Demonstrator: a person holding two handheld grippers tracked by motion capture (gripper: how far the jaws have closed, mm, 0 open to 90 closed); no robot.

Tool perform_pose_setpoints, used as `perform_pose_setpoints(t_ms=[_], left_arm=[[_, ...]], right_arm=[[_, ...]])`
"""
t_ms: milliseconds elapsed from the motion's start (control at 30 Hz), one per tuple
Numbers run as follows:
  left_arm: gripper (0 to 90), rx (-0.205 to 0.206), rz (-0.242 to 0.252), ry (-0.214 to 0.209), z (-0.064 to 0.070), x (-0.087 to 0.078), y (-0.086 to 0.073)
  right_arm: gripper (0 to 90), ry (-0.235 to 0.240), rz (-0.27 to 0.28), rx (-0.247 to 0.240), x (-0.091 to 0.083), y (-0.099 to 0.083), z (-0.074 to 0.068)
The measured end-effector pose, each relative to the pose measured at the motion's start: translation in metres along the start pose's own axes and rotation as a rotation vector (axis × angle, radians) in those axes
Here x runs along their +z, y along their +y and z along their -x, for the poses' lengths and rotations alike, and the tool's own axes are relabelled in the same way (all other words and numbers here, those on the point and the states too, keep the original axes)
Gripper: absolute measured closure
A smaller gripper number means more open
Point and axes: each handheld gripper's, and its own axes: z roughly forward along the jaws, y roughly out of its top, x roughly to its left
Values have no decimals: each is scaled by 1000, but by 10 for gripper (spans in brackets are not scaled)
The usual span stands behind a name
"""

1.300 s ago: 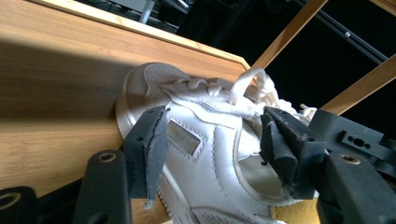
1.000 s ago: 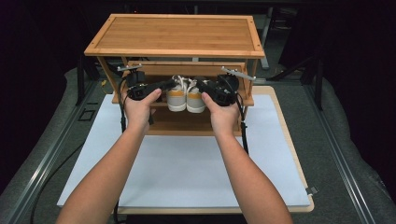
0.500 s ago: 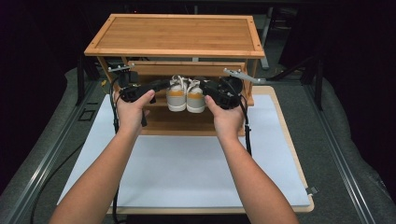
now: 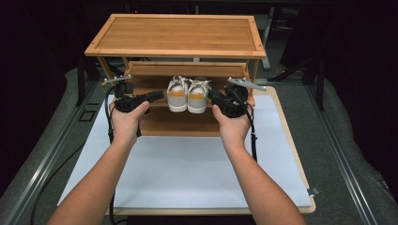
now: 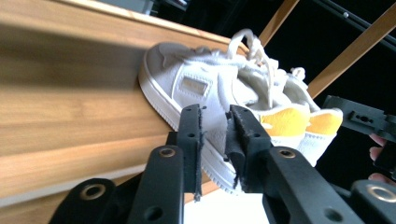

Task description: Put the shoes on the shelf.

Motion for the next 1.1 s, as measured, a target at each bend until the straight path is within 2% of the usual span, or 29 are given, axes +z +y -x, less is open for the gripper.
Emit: perform_pose_setpoints(t_ms=[100, 267, 300, 400, 500, 667, 700, 1000, 1067, 1100], left_arm=[[795, -11, 2, -12, -1, 3, -5], [836, -13, -6, -19, -2, 4, -9], [849, -11, -9, -22, -2, 4, -11], [871, -14, -11, -28, 1, 5, -13], [876, 1, -15, -32, 3, 5, -14], [876, -6, -19, -39, 5, 9, -15], [881, -6, -19, -39, 5, 9, -15], [894, 1, -22, -26, 7, 9, -14], [894, -3, -25, -28, 7, 9, -13], [895, -2, -26, -29, 7, 9, -13]], right_arm=[[794, -4, -25, 8, 2, -5, 3], [805, -14, -33, 17, 5, -11, 4], [817, 5, -38, 36, 6, -15, 6], [821, 13, -41, 53, 7, -18, 8], [834, 22, -38, 50, 6, -19, 7], [847, 18, -48, 49, 5, -19, 5], [848, 31, -41, 57, 5, -19, 5], [896, 48, -37, 68, 5, -19, 4], [898, 43, -39, 63, 5, -19, 4], [899, 36, -57, 56, 4, -18, 4]])
